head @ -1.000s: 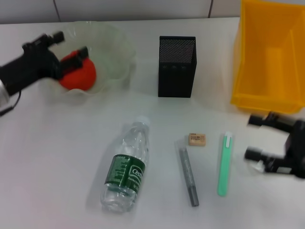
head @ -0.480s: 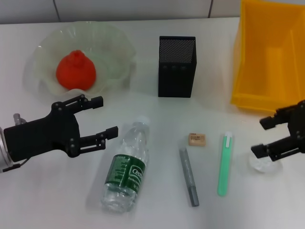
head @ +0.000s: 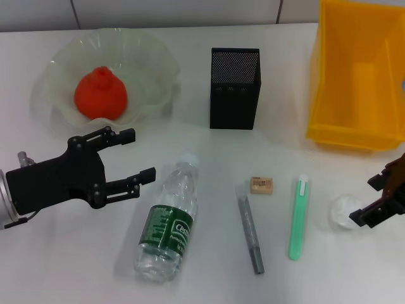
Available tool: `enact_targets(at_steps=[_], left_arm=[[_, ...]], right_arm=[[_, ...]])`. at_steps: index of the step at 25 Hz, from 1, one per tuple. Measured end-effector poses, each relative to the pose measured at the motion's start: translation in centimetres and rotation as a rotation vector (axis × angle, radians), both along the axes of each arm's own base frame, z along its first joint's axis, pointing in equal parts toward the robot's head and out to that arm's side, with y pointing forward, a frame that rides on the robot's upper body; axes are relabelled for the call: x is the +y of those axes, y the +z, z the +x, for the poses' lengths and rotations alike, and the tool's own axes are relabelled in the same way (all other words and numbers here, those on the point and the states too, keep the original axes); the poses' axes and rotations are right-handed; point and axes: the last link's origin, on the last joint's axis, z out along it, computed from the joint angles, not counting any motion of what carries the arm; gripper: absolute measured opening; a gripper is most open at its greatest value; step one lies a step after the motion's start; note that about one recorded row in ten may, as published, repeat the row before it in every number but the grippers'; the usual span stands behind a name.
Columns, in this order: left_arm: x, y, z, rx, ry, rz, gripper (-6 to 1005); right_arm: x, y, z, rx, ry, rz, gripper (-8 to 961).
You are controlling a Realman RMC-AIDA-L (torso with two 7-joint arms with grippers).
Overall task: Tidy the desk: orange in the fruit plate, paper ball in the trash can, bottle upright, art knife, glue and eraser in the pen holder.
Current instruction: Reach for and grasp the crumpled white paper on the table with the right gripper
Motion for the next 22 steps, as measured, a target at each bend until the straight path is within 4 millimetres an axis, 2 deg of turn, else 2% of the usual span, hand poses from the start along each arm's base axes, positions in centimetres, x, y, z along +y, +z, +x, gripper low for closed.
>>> enact_targets(at_steps=[6, 7, 13, 19, 22], left_arm=[[0.0, 0.0, -0.1, 0.002, 0.007, 0.000, 812], [0.0, 0.0, -0.1, 0.002, 0.007, 0.000, 812], [0.0, -0.1, -0.1, 0.002, 0.007, 0.001, 812], [0.0, 0.0, -0.1, 0.004, 0.006, 0.006, 811], [0.1, 0.0, -0.2, 0.010, 0.007, 0.013, 811]], right_arm=[[0.8, -1.6, 0.7, -0.029, 0.003, 0.009, 831], [1.0, -2.5, 0.8, -0.039, 0.016, -0.001, 830], [1.2, -4.7, 0.7, -0.074, 0.040, -0.036, 829], [1.5, -5.2, 0.9, -0.116, 0.019, -0.045, 827], [1.6, -5.0, 0.7, -0.115, 0.020, -0.035, 734]])
